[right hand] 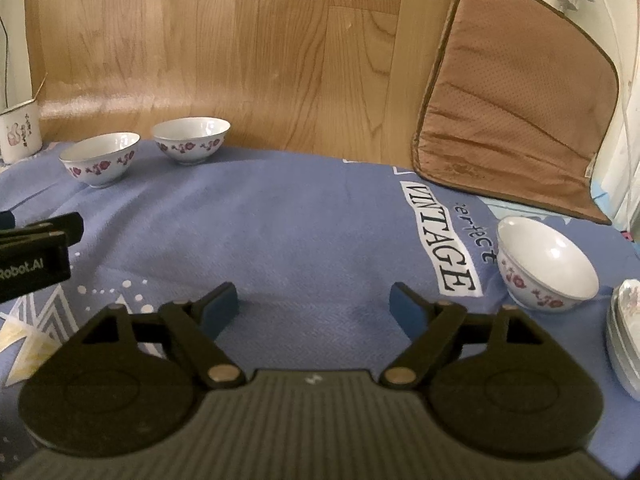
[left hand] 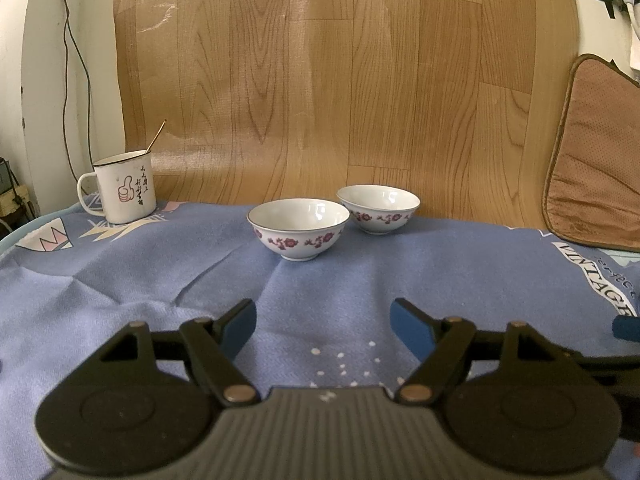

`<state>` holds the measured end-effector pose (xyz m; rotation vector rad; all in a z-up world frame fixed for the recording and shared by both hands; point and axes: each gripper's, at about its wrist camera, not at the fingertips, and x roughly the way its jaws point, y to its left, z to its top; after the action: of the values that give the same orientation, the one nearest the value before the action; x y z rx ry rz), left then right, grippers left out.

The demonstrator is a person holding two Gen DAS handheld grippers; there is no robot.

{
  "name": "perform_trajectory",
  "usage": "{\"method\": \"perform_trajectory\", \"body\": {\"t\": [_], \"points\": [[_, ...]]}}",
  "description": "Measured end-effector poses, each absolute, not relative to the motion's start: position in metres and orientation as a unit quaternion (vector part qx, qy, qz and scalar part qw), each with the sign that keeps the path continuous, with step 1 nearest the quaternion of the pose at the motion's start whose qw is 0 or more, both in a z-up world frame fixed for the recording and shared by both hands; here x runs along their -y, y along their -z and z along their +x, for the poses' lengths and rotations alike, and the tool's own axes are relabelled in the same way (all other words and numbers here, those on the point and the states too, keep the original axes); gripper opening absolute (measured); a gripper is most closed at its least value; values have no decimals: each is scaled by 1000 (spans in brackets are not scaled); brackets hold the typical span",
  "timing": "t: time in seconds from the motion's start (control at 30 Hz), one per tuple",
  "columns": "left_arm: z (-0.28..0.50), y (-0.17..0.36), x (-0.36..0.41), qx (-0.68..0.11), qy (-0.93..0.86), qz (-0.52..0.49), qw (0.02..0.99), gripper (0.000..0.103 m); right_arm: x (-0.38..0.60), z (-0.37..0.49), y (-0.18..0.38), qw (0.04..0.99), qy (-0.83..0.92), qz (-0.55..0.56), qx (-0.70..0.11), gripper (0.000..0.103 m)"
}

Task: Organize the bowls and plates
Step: 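Move both tools toward the two red-flowered bowls beside the mug, then grasp the rim of a red-flowered bowl with the right tool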

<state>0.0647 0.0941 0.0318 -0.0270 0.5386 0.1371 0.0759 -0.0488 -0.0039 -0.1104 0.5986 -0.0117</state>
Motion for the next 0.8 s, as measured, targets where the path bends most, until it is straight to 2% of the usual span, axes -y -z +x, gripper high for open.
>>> {"method": "perform_trajectory", "body": {"t": [0.3, 0.5, 0.6, 0.7, 0.8], "points": [[66, -33, -95, -269, -65, -12, 961, 76, 48, 76, 3, 954, 8, -56, -294, 89], [92, -26, -101, -336, -22, -26, 941, 76, 49, 76, 4, 954, -1, -47, -295, 89], [97, -28, -113, -311, -40, -29, 949, 76, 52, 75, 3, 955, -25, -34, -293, 89], [97, -26, -134, -298, -49, -79, 950, 76, 60, 77, -4, 955, -59, -10, -289, 87], [99, -24, -145, -294, -63, -101, 948, 76, 60, 99, -28, 960, -61, 1, -275, 86]]}}
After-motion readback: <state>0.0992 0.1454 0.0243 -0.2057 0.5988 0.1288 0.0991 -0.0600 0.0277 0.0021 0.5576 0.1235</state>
